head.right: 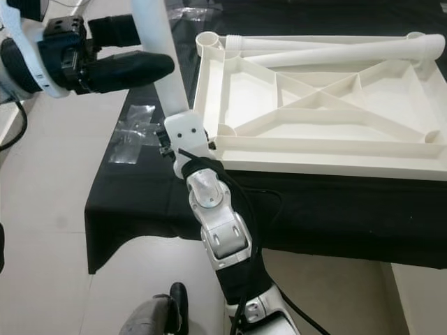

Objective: Building children table

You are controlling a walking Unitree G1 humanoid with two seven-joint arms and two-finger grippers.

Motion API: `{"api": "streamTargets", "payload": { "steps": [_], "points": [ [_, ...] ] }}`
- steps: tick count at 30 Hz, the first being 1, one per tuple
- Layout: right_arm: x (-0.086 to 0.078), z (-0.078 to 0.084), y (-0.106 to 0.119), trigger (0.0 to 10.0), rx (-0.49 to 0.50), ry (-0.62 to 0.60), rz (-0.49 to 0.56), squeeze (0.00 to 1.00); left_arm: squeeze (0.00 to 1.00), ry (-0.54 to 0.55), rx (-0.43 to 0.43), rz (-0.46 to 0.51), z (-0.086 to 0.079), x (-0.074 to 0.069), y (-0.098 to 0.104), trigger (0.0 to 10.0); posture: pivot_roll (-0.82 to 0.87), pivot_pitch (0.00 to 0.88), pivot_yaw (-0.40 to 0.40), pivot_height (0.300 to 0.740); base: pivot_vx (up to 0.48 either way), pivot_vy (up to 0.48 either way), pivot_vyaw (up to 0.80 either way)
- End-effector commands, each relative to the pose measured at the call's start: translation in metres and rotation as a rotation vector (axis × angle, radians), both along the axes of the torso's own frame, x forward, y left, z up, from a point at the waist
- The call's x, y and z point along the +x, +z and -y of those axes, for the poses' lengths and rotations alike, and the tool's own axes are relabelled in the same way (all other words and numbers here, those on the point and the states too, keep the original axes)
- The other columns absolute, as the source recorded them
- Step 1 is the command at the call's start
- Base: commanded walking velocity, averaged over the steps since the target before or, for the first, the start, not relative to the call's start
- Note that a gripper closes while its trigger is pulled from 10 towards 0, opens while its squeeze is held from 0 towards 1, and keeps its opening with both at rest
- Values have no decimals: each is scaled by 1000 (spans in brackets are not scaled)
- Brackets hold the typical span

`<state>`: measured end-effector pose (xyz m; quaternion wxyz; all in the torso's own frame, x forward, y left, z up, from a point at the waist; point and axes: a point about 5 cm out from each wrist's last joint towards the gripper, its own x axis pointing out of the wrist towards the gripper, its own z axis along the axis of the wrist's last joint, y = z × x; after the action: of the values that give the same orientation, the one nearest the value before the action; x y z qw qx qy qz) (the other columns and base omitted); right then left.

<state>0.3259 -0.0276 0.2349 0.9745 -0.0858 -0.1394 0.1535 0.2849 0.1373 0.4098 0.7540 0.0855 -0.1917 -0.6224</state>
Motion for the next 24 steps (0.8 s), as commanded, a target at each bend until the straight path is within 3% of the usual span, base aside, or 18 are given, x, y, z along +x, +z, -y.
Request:
{"api": "streamTargets", "payload": {
  "steps": [1, 4, 5, 6, 7, 8, 10, 11, 15, 23, 24],
  "points": [
    [5, -2, -43, 10000, -46, -25, -219, 0, 0, -44, 14, 81, 6, -11, 9, 10000, 142, 321, 75, 740, 0, 0, 0],
    [3, -5, -40, 10000, -35, -4, -212, 0, 0, 14, -67, 83, 22, 7, 14, 10000, 133, 322, 76, 740, 0, 0, 0],
    [3, -5, -40, 10000, -35, -4, -212, 0, 0, 14, -67, 83, 22, 7, 14, 10000, 133, 322, 76, 740, 0, 0, 0],
    [2, -7, -39, 10000, -31, 3, -206, 0, 0, 35, -106, 63, 30, 18, 14, 10000, 128, 320, 78, 740, 0, 0, 0],
    [2, -7, -37, 10000, -28, 7, -203, 0, 0, 39, -129, 46, 36, 25, 14, 9020, 127, 319, 78, 740, 0, 0, 0],
    [2, -7, -37, 10000, -27, 7, -201, 0, 0, 44, -156, 23, 40, 31, 14, 9020, 125, 318, 79, 740, 0, 0, 0],
    [2, -7, -37, 10000, -27, 7, -201, 0, 0, 44, -156, 23, 40, 31, 14, 9020, 125, 318, 79, 740, 0, 0, 0],
    [2, -7, -36, 10000, -27, 6, -200, 0, 0, 42, -186, -1, 43, 36, 14, 0, 123, 318, 79, 740, 0, 0, 0],
    [4, -5, -36, 10000, -28, 4, -197, 0, 0, 17, -255, -66, 51, 44, 14, 0, 114, 317, 80, 740, 0, 0, 0],
    [7, 0, -30, 10000, -39, 0, -178, 0, 0, -6, -228, -73, 56, 45, 6, 0, 109, 316, 78, 740, 0, 0, 0],
    [7, 0, -28, 10000, -39, 17, -172, 1000, 0, -9, -226, -69, 56, 45, 6, 0, 110, 316, 78, 740, 0, 0, 0]
  ]
}}
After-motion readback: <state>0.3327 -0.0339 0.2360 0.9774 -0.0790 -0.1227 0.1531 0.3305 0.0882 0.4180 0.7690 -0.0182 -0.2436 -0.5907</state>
